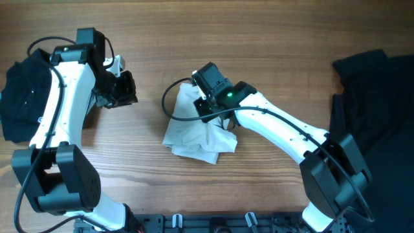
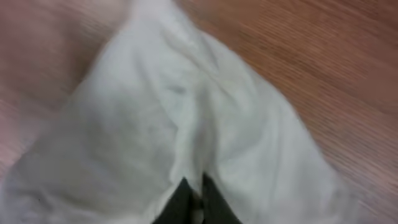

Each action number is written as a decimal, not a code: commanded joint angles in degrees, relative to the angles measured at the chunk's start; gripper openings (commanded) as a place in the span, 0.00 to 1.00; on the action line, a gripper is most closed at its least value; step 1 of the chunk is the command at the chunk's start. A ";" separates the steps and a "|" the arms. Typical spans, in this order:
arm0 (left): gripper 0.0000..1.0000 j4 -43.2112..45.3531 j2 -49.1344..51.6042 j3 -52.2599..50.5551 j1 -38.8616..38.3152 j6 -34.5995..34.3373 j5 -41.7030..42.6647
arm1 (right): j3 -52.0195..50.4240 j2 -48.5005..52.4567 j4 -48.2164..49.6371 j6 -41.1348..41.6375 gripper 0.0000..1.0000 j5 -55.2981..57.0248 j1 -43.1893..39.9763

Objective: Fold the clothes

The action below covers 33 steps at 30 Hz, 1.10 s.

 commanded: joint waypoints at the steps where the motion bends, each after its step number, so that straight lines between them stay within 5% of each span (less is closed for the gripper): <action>1: 0.17 -0.61 -0.48 0.76 -0.11 1.16 -0.31 | 0.46 -2.03 -3.78 3.96 0.04 10.73 -2.05; 4: 0.18 -0.52 -0.48 0.76 -0.11 1.16 -0.31 | 0.46 -8.20 -8.66 3.93 0.04 11.41 -7.06; 5: 0.18 -0.46 -0.48 0.76 -0.11 1.16 -0.31 | 0.46 -8.72 -9.51 3.91 0.13 10.97 -8.07; 6: 0.18 -0.35 -0.48 0.76 -0.11 1.16 -0.31 | 0.46 -9.05 -10.69 3.63 0.46 10.95 -9.60; 8: 0.20 -0.39 -0.48 0.76 -0.13 1.16 -0.28 | 0.46 -9.03 -11.32 3.50 0.55 10.49 -12.37; 16: 0.24 -2.95 -0.48 0.76 -0.11 9.20 13.66 | -4.39 -7.56 -15.56 0.50 0.49 -23.47 -13.35; 18: 0.27 -2.47 -0.48 0.76 -0.11 10.38 13.66 | -10.62 -7.52 -14.58 -3.15 0.61 -27.82 -12.15; 22: 0.28 -1.38 -0.48 0.76 -0.11 10.36 13.66 | -14.82 -7.43 -11.37 -3.02 0.64 -28.37 -6.43; 24: 0.27 -1.49 -0.48 0.76 -0.11 10.36 13.66 | -15.67 -7.41 -9.16 0.87 0.48 -27.69 -4.09; 25: 0.27 -1.84 -0.48 0.76 -0.11 10.36 13.66 | -15.65 -7.48 -9.44 2.95 0.04 -28.50 -3.39; 33: 0.29 -0.52 -0.48 0.76 -0.11 10.36 13.00 | -14.95 -22.86 -18.27 -1.27 0.05 -36.30 -3.28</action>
